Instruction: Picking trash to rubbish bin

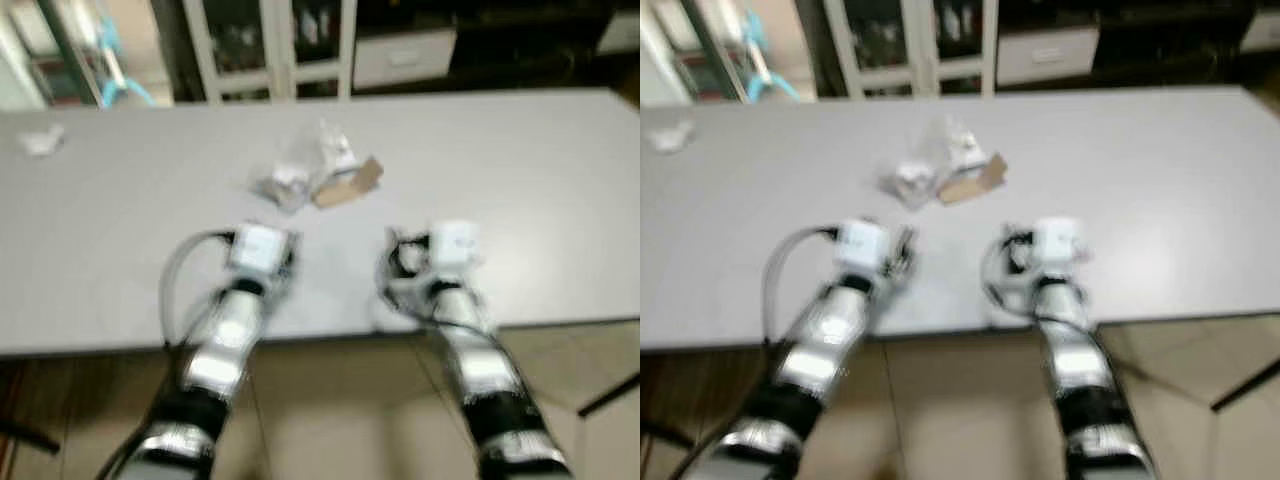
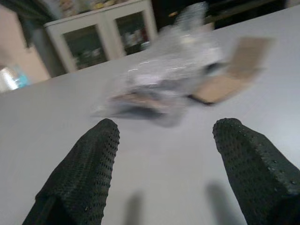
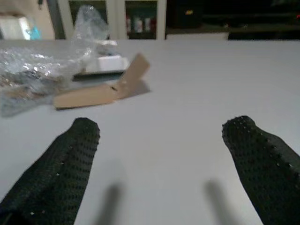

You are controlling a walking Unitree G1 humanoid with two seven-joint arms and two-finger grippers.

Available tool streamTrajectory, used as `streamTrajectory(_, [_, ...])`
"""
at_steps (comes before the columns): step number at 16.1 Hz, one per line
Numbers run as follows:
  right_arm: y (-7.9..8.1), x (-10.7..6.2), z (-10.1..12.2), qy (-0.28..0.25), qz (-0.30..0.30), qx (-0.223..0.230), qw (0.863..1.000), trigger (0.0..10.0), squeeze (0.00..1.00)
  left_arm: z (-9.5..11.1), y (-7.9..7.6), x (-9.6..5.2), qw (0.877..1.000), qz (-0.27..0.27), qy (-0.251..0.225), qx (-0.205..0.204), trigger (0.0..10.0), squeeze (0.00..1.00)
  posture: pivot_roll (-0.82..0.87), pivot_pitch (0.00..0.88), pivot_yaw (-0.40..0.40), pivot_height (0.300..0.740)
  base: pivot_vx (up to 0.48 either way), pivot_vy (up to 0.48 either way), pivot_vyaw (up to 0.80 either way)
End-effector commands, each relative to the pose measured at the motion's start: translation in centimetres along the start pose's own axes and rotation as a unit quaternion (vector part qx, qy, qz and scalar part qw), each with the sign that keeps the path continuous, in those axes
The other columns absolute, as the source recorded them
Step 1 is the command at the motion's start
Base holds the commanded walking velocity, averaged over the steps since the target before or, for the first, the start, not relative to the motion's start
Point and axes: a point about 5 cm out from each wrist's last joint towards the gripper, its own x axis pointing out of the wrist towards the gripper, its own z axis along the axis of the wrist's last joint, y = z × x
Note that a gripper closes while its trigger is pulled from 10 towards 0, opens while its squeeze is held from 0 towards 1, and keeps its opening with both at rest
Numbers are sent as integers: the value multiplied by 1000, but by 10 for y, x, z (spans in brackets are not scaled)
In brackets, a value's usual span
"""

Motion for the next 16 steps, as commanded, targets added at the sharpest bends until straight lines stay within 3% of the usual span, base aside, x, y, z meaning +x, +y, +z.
streamTrajectory(1, [-14, 0, -1, 4, -19, -5, 1000, 10000, 0, 5, -11, 2, 1000, -15, -6, -7, 10000, 0, -62, 31, 41, 740, 454, 0, 0])
streamTrajectory(7, [-15, -1, -1, 5, -20, -5, 1000, 10000, 0, 6, -10, 2, 1000, -11, -9, -8, 10000, 0, -61, 34, 42, 740, 414, 0, 0])
streamTrajectory(16, [-15, 0, -1, 3, -21, -3, 1000, 10000, 0, 10, -9, 3, 1000, -4, -21, -12, 10000, 0, -61, 33, 42, 740, 0, 0, 0])
